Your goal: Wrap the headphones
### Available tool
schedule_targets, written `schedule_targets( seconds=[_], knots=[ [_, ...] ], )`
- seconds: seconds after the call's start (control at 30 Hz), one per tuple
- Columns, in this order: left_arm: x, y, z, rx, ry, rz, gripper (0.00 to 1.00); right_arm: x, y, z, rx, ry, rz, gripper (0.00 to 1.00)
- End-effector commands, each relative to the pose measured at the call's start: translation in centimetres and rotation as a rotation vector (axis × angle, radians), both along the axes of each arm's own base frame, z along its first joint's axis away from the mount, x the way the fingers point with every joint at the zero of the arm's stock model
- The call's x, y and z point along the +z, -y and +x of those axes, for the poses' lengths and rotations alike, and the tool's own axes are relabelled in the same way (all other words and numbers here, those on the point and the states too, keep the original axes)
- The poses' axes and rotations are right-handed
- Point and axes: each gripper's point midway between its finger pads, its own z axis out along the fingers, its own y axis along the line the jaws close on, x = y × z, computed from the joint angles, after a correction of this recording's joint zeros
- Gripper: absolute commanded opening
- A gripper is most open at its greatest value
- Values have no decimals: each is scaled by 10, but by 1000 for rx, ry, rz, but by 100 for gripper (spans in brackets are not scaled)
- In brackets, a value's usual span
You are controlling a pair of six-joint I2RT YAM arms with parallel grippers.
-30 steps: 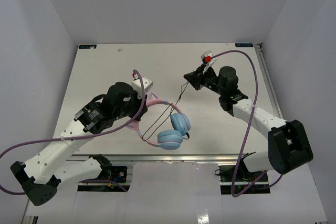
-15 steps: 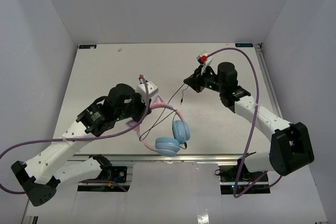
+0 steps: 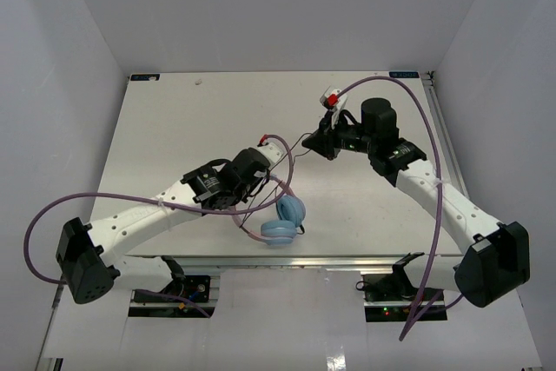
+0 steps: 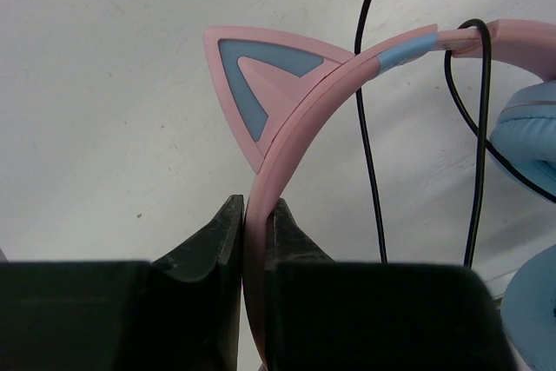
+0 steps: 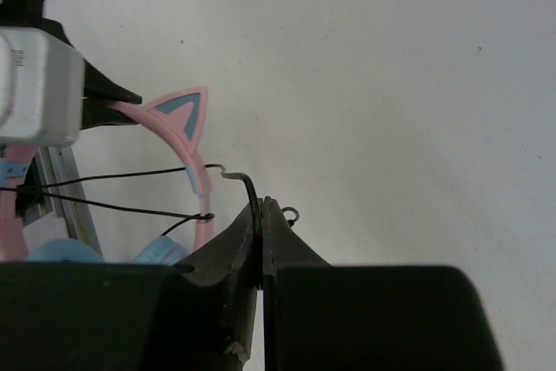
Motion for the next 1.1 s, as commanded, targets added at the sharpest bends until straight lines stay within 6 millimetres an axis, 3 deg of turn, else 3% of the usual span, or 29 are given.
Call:
schedule_targets(
  seconds=[0.0,0.17,0.43,0.63,0.83,1.07],
  knots=[
    [17,-5,14,109,95,-13,0,33,1,-13,20,70,25,8],
    [17,-3,7,77,87,-39,0,29,12,-1,-87,72,1,8],
    [29,1,-8,0,106,-116,0,-1,30,39,-247,-9,-59,8],
    [28,-1,-11,-7,109,-112,0,-12,41,52,-284,-44,-67,8],
    [24,0,-13,-16,102,-107,0,-6,46,53,-294,-35,-56,8],
    [21,0,-12,-12,103,-98,0,21,45,47,-275,0,-25,8]
  ],
)
